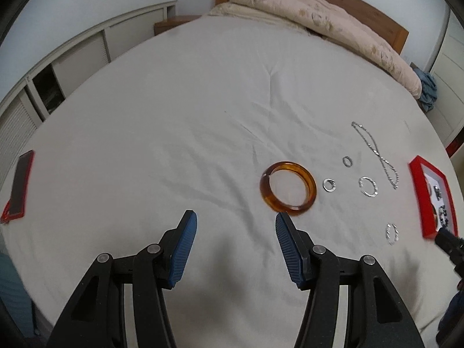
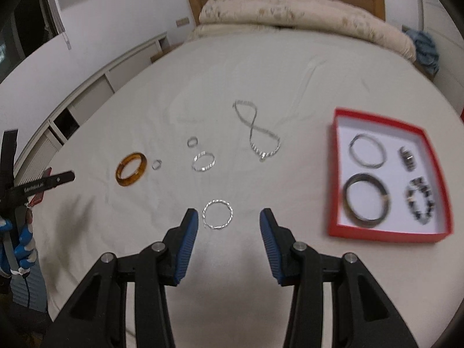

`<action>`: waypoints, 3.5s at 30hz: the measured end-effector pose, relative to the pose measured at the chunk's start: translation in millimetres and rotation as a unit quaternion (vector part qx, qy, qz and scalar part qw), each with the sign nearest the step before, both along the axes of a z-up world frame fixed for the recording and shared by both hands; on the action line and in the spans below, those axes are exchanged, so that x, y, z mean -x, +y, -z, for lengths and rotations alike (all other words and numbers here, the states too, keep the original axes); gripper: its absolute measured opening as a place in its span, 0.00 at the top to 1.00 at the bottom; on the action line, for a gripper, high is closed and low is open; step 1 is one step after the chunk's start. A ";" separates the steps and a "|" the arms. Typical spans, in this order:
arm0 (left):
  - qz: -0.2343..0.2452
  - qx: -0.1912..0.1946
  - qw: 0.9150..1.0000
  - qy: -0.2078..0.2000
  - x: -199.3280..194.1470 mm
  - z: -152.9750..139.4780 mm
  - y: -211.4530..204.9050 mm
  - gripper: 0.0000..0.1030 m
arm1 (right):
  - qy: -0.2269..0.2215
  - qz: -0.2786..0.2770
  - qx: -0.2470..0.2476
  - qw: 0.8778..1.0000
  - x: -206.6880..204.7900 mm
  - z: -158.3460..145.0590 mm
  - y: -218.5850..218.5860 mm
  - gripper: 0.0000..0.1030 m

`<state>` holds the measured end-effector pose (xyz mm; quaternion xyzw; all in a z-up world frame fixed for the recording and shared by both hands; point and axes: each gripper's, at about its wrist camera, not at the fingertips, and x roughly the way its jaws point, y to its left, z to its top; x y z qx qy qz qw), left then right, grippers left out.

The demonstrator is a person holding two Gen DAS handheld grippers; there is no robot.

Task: Organize jewelry
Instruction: 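Grasp the amber bangle with left gripper while right gripper grasps a twisted silver hoop, then carry amber bangle and silver hoop into the red box and release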

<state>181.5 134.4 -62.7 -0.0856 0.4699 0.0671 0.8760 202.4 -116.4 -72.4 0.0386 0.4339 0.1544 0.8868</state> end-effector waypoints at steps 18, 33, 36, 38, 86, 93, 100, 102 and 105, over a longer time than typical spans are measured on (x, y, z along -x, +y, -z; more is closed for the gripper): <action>0.027 -0.003 0.999 0.042 -71.8 55.4 -2.9 0.52 | 0.054 -0.037 0.038 0.997 -49.6 77.6 30.8 0.82; 0.039 -0.067 0.997 0.029 -69.2 58.0 -24.4 0.64 | 0.030 -0.041 0.020 0.998 -49.5 89.2 25.4 0.88; 0.051 -0.064 0.996 0.028 -73.7 58.7 -37.4 0.89 | 0.028 -0.037 0.015 0.999 -48.6 87.3 24.0 0.92; 0.048 -0.075 0.996 0.028 -78.5 57.9 -55.3 0.89 | 0.027 -0.035 0.012 0.999 -51.1 87.2 24.8 0.95; 0.094 -0.096 0.988 -0.082 81.5 -108.7 -135.9 0.91 | -0.102 0.004 -0.006 0.995 90.3 -71.8 -17.1 0.96; 0.107 -0.110 0.984 -0.088 94.5 -120.1 -162.3 0.91 | -0.114 0.012 -0.016 0.993 110.2 -80.1 -38.4 0.96; 0.141 -0.117 0.979 -0.090 85.9 -121.4 -206.5 0.91 | -0.118 0.038 -0.019 0.992 116.2 -81.1 -75.4 0.96; 0.152 -0.119 0.977 -0.088 81.8 -119.8 -218.4 0.91 | -0.117 0.049 -0.018 0.992 116.3 -80.4 -87.0 0.96; 0.170 -0.121 0.974 -0.085 73.4 -116.2 -238.1 0.91 | -0.115 0.062 -0.016 0.991 114.1 -78.2 -104.5 0.96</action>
